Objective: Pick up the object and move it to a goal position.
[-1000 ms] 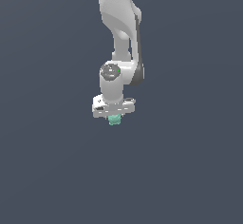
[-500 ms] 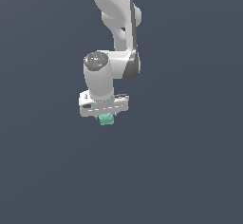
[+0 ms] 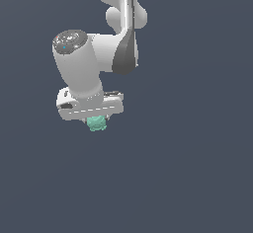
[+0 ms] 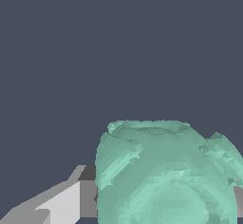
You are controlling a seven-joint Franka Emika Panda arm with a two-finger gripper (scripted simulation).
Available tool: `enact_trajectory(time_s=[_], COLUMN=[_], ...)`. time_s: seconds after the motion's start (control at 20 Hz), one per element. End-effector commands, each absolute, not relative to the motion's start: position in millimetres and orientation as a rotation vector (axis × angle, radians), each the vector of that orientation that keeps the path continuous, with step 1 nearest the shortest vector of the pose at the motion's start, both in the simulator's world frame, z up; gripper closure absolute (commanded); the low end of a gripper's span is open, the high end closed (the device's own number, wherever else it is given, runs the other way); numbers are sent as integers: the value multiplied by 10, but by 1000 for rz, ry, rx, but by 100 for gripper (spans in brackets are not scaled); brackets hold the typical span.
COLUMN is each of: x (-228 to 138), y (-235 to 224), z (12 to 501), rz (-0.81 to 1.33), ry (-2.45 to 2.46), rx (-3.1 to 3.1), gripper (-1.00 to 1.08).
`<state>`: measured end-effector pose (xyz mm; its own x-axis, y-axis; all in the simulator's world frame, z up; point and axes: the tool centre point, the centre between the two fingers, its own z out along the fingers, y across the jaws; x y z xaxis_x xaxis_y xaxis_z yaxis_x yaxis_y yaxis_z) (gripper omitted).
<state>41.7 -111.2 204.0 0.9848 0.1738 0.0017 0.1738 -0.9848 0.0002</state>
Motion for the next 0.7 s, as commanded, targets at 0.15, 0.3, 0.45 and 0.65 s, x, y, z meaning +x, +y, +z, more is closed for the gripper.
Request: enact_trajectory(time_s=[0.15,0.3,0.45,0.65], x=[618,714,788,860], y=[-1289,-1364,-1425,-1481], z=[2379,2524,2637,2743], rz=[1,0,0,0], ry=[275,276,276,276], rx=[3130,3130,3130,3130], gripper=[108,108,108,108])
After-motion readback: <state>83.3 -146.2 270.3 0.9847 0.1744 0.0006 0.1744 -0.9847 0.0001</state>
